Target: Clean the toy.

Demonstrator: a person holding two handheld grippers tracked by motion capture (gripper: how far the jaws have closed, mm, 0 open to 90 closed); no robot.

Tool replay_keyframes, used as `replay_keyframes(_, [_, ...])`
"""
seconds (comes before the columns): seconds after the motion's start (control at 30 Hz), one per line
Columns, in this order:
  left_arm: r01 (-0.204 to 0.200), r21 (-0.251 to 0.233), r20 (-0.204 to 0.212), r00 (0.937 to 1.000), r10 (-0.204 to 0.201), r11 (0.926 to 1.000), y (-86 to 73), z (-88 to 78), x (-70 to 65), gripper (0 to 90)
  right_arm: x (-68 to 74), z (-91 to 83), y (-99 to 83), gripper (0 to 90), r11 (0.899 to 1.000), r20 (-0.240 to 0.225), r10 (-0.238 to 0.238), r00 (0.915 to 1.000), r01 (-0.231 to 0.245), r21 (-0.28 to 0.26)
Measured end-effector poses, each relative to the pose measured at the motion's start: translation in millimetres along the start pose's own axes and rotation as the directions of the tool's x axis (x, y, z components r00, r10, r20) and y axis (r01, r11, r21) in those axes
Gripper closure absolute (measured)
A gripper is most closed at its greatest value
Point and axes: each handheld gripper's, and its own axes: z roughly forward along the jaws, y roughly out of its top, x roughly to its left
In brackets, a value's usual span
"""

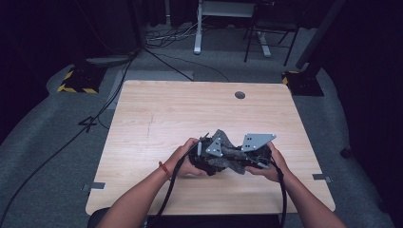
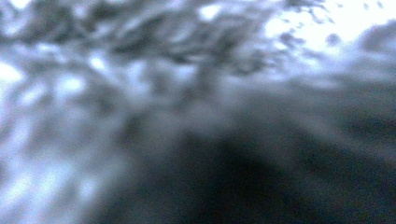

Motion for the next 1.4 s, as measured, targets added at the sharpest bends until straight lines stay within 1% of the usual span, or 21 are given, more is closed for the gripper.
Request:
replay_keyframes(0.07, [0.001,0.002,0.005,1.0000,-0.001,1.0000,-2.3,0.5,0.0,33.8,-1.9,1.4,-3.1,76.7,1.000,0.019,0.009,0.9998,-0.009,0.012])
replay_keyframes(0.17, [-0.001,-0.011,0.013,0.9999,0.002,0.9999,-3.8,-2.2,-0.6,33.9,-6.2,0.4,-9.2,77.0,0.999,0.052,0.021,0.9984,-0.022,0.023])
replay_keyframes(0.27, [-0.006,-0.025,0.017,0.9998,0.006,0.9997,-3.7,-5.8,-3.3,33.9,-9.3,-3.5,-16.5,77.1,0.999,0.052,0.042,0.9978,-0.043,0.025])
replay_keyframes(0.33, [-0.014,-0.036,0.018,0.9997,0.014,0.9993,-3.3,-8.1,-4.0,33.9,-9.7,-5.8,-19.8,77.1,0.999,0.056,0.036,0.9978,-0.037,0.031])
replay_keyframes(0.37, [-0.007,-0.037,0.018,0.9998,0.008,0.9993,-3.2,-9.2,-4.1,33.9,-9.4,-7.2,-21.3,77.1,0.999,0.050,0.041,0.9979,-0.043,0.027])
replay_keyframes(0.4, [-0.010,-0.040,0.016,0.9998,0.011,0.9991,-3.1,-9.8,-3.7,33.9,-8.8,-8.5,-22.3,77.1,0.999,0.043,0.042,0.9982,-0.044,0.024])
replay_keyframes(0.57, [-0.007,-0.034,0.022,0.9997,0.008,0.9994,-3.2,-8.7,-2.1,33.9,0.8,-11.2,-17.1,77.2,1.000,0.014,0.003,0.9999,-0.003,0.002])
replay_keyframes(0.63, [-0.003,-0.031,0.027,0.9996,0.004,0.9995,-2.9,-6.0,-2.1,33.9,3.1,-11.3,-13.9,77.2,1.000,0.008,-0.001,1.0000,0.001,-0.006])
replay_keyframes(0.67, [-0.009,-0.031,0.024,0.9997,0.010,0.9995,-2.5,-5.0,-2.4,33.9,4.5,-11.2,-11.6,77.1,1.000,-0.004,-0.003,1.0000,0.003,-0.018])
replay_keyframes(0.7, [-0.013,-0.032,0.021,0.9997,0.013,0.9994,-2.2,-4.0,-3.3,33.9,5.7,-10.8,-10.3,77.1,1.000,-0.004,-0.009,1.0000,0.009,-0.017])
replay_keyframes(0.77, [-0.013,-0.040,0.033,0.9994,0.015,0.9991,-1.2,-2.1,-4.5,33.9,8.2,-10.8,-6.7,77.0,0.999,-0.012,-0.013,0.9998,0.012,-0.034])
replay_keyframes(0.8, [-0.024,-0.037,0.028,0.9993,0.025,0.9990,-0.1,-1.7,-5.5,33.9,9.8,-10.7,-4.3,77.0,0.999,-0.019,-0.016,0.9997,0.016,-0.040])
replay_keyframes(0.83, [-0.024,-0.038,0.025,0.9994,0.025,0.9990,0.7,-0.7,-6.9,33.9,11.3,-10.1,-2.5,76.9,0.999,-0.015,-0.027,0.9995,0.026,-0.040])
replay_keyframes(0.87, [-0.030,-0.041,0.030,0.9991,0.031,0.9987,1.2,-0.1,-7.2,33.9,12.7,-9.5,-0.9,76.9,0.999,-0.012,-0.036,0.9993,0.036,-0.040])
replay_keyframes(0.9, [-0.032,-0.047,0.045,0.9984,0.034,0.9984,1.5,0.6,-7.6,33.9,13.4,-8.8,0.1,76.9,0.999,-0.014,-0.040,0.9991,0.039,-0.038])
replay_keyframes(0.93, [-0.033,-0.043,0.048,0.9982,0.035,0.9985,1.5,1.0,-7.5,33.9,13.8,-7.5,0.9,76.9,0.999,-0.016,-0.043,0.9990,0.042,-0.031])
replay_keyframes(1.03, [-0.035,-0.027,0.034,0.9988,0.036,0.9990,1.6,1.2,-7.6,33.9,10.7,-5.0,-1.0,77.0,0.999,0.010,-0.049,0.9987,0.049,-0.009])
replay_keyframes(1.1, [-0.037,-0.023,0.031,0.9988,0.038,0.9990,1.5,0.9,-7.9,33.9,6.3,-5.2,-3.9,77.0,0.999,0.009,-0.028,0.9996,0.028,-0.015])
replay_keyframes(1.2, [-0.044,-0.024,0.030,0.9986,0.045,0.9988,1.6,0.3,-8.2,33.9,0.6,-7.1,-8.9,77.1,1.000,0.025,-0.008,0.9997,0.008,-0.012])
replay_keyframes(1.27, [-0.038,-0.037,0.041,0.9984,0.040,0.9986,1.1,-1.6,-7.6,33.9,-2.7,-8.9,-12.0,77.1,1.000,0.046,-0.003,0.9989,0.003,-0.003])
replay_keyframes(1.4, [-0.035,-0.061,0.041,0.9985,0.037,0.9975,0.4,-7.7,-6.1,33.9,-8.9,-11.5,-18.6,77.2,1.000,0.055,0.025,0.9982,-0.025,-0.005])
